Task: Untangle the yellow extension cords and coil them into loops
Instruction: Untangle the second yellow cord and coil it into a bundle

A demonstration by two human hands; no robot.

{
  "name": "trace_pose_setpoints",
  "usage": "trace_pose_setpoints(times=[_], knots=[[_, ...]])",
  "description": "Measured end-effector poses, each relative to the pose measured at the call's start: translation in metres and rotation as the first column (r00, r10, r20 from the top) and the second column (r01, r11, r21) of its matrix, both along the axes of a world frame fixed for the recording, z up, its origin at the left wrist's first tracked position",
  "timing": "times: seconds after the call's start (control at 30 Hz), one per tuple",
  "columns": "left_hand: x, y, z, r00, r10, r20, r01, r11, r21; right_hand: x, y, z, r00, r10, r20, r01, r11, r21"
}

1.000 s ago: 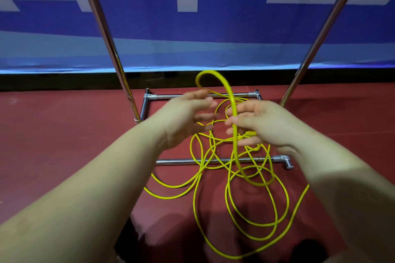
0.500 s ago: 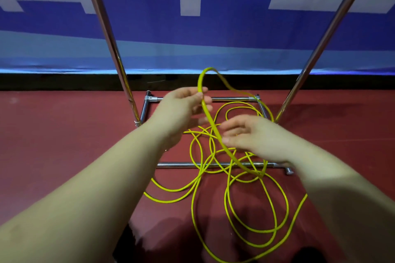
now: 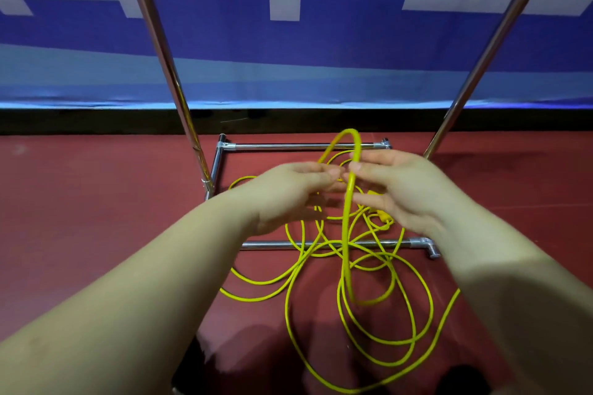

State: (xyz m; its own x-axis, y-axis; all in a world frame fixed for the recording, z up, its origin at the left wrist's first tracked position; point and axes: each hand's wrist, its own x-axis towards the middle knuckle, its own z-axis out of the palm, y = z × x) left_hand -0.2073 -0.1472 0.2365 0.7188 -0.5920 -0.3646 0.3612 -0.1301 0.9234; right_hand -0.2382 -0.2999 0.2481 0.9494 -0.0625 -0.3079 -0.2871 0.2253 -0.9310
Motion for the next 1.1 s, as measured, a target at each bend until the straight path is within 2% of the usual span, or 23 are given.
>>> trace_pose_setpoints(times=[0.03,0.1,0.17,0.23,0.27,0.33,0.37,0.43,0.5,0.63,0.73,0.83,0.93,1.03,1.1], knots=[[-0.004,-0.002,-0.001,0.997,-0.071,0.008,0.071,0.997,0.026,0.003,-0.003,0.0,0.996,-0.091,-0.014,0.093,0.987,0.135],[-0.011,-0.004,-0.004,0.981,-0.191,0.027,0.189,0.98,0.063,0.007,-0.008,0.002,0.978,-0.204,-0.034,0.206,0.938,0.28],[-0.012,-0.005,-0.005,0.97,-0.236,0.053,0.231,0.97,0.078,0.008,-0.012,0.004,0.975,-0.222,-0.019,0.216,0.918,0.332],[-0.01,-0.005,-0.004,0.976,-0.2,0.089,0.193,0.978,0.079,0.009,-0.014,0.005,0.984,-0.179,-0.012,0.173,0.929,0.328],[-0.008,-0.005,-0.003,0.984,-0.145,0.103,0.139,0.988,0.065,0.007,-0.014,0.005,0.991,-0.132,-0.017,0.132,0.951,0.281],[-0.002,-0.004,-0.001,0.994,0.029,0.104,-0.029,1.0,-0.008,0.003,-0.012,0.0,0.999,0.014,-0.045,-0.011,0.997,0.072],[0.002,-0.003,0.0,0.987,0.13,0.093,-0.125,0.991,-0.057,-0.001,-0.009,-0.002,0.99,0.114,-0.079,-0.119,0.991,-0.065],[0.009,0.0,0.002,0.951,0.303,0.051,-0.293,0.944,-0.153,-0.008,-0.003,-0.007,0.951,0.264,-0.164,-0.301,0.914,-0.272],[0.014,0.003,0.005,0.919,0.395,0.005,-0.384,0.896,-0.221,-0.011,0.002,-0.008,0.924,0.323,-0.205,-0.376,0.868,-0.326],[0.014,0.004,0.008,0.895,0.439,-0.078,-0.442,0.849,-0.288,-0.01,0.006,-0.006,0.932,0.335,-0.143,-0.363,0.868,-0.339],[0.013,0.004,0.005,0.929,0.364,-0.07,-0.37,0.893,-0.255,-0.007,0.006,-0.005,0.968,0.239,-0.072,-0.249,0.936,-0.248],[0.007,0.002,0.0,0.985,0.174,0.012,-0.171,0.977,-0.13,0.0,0.002,-0.002,0.993,0.102,-0.059,-0.102,0.995,0.002],[-0.002,-0.004,-0.007,0.997,0.003,0.073,-0.002,1.0,-0.008,0.007,-0.006,0.002,0.992,-0.093,-0.081,0.112,0.956,0.272],[-0.008,-0.008,-0.009,0.992,-0.075,0.099,0.072,0.997,0.04,0.011,-0.013,0.006,0.974,-0.215,-0.077,0.228,0.91,0.345],[-0.007,-0.007,-0.008,0.991,-0.067,0.113,0.065,0.998,0.025,0.012,-0.015,0.007,0.973,-0.226,-0.052,0.229,0.902,0.367]])
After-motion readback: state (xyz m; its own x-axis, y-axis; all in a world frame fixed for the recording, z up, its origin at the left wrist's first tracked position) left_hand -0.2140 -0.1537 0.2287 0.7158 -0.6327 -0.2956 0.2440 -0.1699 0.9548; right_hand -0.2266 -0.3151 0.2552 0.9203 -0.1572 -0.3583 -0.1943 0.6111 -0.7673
